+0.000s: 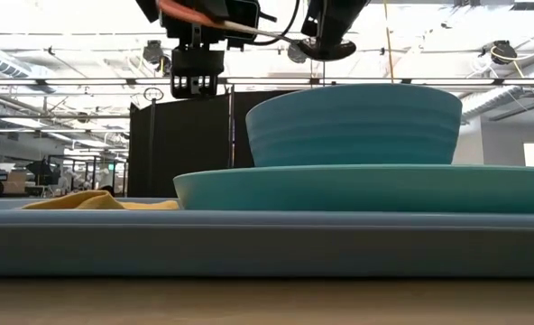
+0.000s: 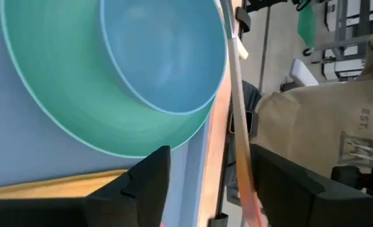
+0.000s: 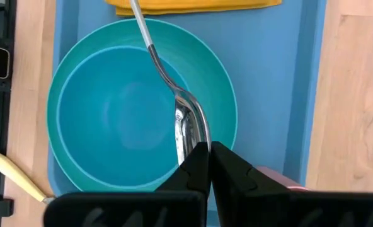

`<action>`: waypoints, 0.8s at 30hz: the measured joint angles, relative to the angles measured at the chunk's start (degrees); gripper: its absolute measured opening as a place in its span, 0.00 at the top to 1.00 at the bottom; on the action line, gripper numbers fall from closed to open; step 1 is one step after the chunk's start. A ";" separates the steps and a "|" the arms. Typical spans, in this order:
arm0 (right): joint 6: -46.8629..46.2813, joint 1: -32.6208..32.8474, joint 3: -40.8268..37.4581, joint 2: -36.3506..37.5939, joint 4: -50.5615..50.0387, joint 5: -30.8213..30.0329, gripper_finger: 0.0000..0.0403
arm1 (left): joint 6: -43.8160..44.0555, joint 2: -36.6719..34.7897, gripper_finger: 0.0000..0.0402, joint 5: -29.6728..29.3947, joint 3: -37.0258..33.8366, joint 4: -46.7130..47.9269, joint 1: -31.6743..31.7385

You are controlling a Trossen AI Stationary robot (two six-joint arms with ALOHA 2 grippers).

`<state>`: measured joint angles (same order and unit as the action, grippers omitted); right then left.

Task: Set up tray
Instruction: Put the orange spoon on the yellow napkin to the right of the orange fork

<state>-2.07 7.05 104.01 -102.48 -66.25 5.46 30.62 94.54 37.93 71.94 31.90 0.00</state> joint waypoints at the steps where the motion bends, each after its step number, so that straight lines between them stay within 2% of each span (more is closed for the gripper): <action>1: 0.04 -0.02 0.00 0.00 -0.02 -0.05 1.00 | -0.04 0.00 0.49 -0.04 0.00 -0.02 0.10; 3: 0.17 -0.02 0.00 0.00 -0.02 -0.47 1.00 | -0.08 0.00 0.57 -0.03 0.00 -0.02 0.27; 8: 0.27 -0.36 0.00 0.00 -0.40 -1.52 1.00 | -1.41 0.00 0.92 -0.11 -0.04 -1.52 0.29; 9: 0.19 -0.50 0.00 0.00 -0.45 -1.13 1.00 | -1.40 0.00 0.95 -0.64 -0.10 -1.58 0.25; 13: 0.21 -0.74 0.00 0.00 -0.46 -1.25 1.00 | -2.60 0.01 0.98 -4.22 -0.15 -1.53 -0.36; 20: 1.49 -1.53 -0.02 1.88 -0.31 -9.21 0.95 | -6.81 -0.99 0.98 -17.34 -0.15 -0.92 -3.54; 24: 1.27 -2.32 0.00 4.57 2.01 -11.00 0.91 | -6.64 -3.41 0.98 -21.78 -0.87 -0.17 -4.50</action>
<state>-0.80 4.73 104.01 -97.90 -64.24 -5.54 23.98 91.14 16.16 71.07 31.73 -4.50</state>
